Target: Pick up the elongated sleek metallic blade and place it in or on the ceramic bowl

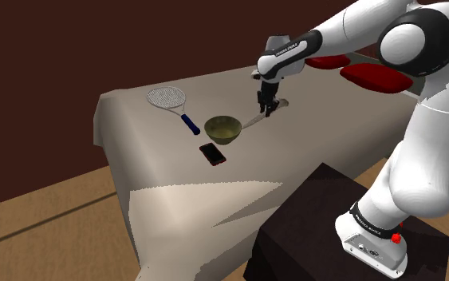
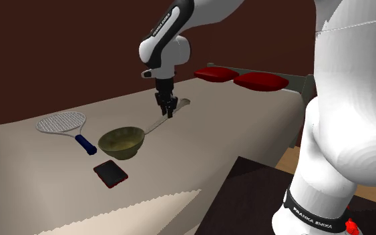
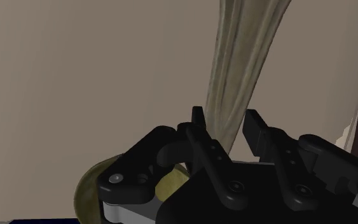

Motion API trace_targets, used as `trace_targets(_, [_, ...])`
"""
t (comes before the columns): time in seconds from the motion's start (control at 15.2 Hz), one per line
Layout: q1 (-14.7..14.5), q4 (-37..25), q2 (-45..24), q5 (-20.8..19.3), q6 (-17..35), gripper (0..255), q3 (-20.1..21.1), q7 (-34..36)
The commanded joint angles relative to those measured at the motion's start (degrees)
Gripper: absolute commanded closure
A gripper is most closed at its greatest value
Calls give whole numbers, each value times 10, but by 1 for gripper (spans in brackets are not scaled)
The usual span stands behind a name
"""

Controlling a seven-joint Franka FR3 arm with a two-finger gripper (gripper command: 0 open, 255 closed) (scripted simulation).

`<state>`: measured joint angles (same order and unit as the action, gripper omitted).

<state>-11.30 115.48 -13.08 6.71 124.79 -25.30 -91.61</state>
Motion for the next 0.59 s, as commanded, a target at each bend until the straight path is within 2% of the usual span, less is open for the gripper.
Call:
trace_targets(0.0, [-6,-15,-4,0,-11,255,4,12])
trace_targets(0.53, [-44,-141,-83,23,-61,255,41,87])
